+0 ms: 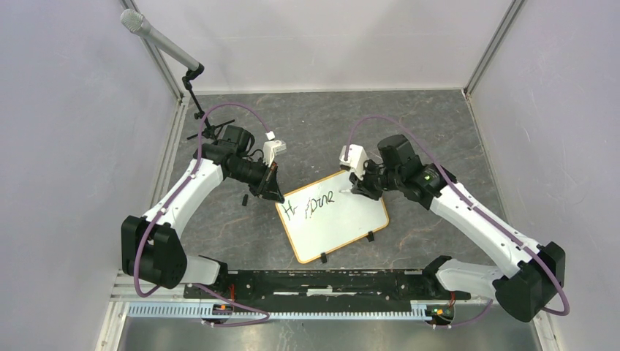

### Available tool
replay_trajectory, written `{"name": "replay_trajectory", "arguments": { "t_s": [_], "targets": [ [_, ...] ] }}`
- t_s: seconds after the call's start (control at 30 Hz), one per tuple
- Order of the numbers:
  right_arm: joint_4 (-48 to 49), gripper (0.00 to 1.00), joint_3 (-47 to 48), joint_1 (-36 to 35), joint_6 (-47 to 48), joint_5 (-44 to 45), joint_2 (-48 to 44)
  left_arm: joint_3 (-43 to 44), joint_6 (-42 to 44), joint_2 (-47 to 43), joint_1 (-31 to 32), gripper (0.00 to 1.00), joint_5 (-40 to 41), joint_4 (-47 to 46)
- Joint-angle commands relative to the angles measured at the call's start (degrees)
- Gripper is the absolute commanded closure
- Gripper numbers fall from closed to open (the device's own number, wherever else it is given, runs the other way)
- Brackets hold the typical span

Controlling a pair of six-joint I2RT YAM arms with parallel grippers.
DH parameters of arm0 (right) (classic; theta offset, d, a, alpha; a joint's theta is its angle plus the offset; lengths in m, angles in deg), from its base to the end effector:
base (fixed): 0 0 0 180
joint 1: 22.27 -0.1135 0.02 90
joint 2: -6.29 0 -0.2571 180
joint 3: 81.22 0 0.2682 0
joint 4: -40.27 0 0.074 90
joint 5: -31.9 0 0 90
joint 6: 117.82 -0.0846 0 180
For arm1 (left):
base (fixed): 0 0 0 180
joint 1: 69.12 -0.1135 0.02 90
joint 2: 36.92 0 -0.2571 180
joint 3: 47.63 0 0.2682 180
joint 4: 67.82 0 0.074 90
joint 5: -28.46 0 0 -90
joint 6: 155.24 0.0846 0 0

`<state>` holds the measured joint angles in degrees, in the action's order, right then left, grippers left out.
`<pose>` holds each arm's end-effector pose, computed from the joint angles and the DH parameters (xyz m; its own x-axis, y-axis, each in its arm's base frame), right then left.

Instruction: Write a sentence on the whiteboard

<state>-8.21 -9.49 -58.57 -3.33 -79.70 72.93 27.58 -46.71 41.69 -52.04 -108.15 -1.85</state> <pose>0.2202 0.2004 0.2684 -0.1863 -0.6151 -0.7661 -0.9266 0.3692 -0.0711 0.2529 -0.1420 0.2260 -0.7063 0.4454 -0.5502 0.7077 0.4640 -0.5329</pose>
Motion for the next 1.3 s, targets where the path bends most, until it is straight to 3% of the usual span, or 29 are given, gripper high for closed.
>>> {"name": "replay_trajectory", "arguments": {
  "t_s": [0.0, 1.27],
  "targets": [
    [2.8, 1.00, 0.9, 2.2, -1.3, -2.3, -0.9, -0.8, 0.1, 1.2, 2.0, 0.98, 2.2, 1.6],
    [5.6, 1.00, 0.7, 1.5, -2.5, -4.7, 2.3, -1.2, 0.3, 0.8, 2.2, 0.97, 2.7, 1.6]
  ]
}}
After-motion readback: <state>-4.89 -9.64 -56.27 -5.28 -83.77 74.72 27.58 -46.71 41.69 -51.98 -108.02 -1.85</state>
